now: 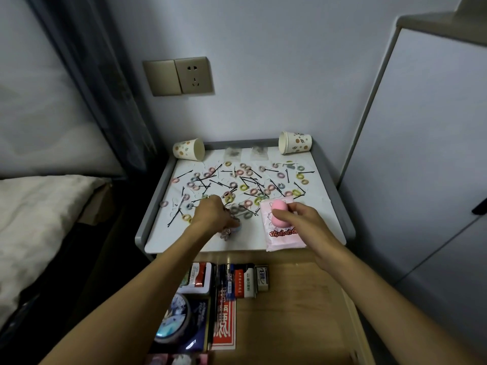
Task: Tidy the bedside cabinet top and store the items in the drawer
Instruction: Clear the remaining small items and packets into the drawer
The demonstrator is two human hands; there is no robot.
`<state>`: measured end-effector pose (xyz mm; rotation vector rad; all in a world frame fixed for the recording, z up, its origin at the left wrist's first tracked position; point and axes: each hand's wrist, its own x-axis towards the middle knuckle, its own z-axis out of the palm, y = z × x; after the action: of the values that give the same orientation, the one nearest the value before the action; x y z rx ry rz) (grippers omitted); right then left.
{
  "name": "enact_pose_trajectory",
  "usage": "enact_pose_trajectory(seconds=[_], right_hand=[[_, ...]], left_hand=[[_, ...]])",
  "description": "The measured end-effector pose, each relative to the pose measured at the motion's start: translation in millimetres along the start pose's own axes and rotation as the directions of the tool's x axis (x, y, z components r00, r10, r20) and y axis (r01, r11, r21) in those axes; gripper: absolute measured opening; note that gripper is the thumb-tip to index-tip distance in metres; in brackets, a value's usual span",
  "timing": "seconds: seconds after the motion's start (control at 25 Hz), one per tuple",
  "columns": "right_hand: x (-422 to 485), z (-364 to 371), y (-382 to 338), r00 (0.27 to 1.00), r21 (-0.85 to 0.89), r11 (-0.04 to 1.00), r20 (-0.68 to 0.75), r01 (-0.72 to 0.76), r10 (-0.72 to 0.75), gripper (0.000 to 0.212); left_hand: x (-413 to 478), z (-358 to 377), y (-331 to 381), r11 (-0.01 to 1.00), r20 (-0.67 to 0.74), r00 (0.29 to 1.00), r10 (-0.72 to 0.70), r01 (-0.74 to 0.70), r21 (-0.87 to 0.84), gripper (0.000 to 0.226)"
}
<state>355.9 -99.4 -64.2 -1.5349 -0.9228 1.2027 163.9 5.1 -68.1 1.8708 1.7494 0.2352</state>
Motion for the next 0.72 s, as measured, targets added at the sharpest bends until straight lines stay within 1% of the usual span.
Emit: enact_pose_trajectory(seconds=[0.2,0.36,0.52,0.72], right_hand=[[2,-3,3,1.000,0.020,1.000,0.001,0.003,-0.003,0.021],[0,-5,4,1.000,0.018,1.000,0.005,-0.001,0.001,0.020],[-6,-4,8,1.000,0.022,0.999,0.008,-0.028,0.027,0.019],[-11,1,11,0.999,0.014,0.999,0.028,-0.035,0.034,0.018]], left_hand=[[0,18,7,0.992,0.007,0.999,0.038,-0.039,0.123,0.044],[1,19,3,0.991,-0.004,1.000,0.018,-0.017,0.132,0.046],[-1,17,-1,0.984,-0.027,1.000,-0.010,0.015,0.180,0.047],[-5,14,3,0.943,-0.089,0.995,0.033,-0.001,0.333,0.051]])
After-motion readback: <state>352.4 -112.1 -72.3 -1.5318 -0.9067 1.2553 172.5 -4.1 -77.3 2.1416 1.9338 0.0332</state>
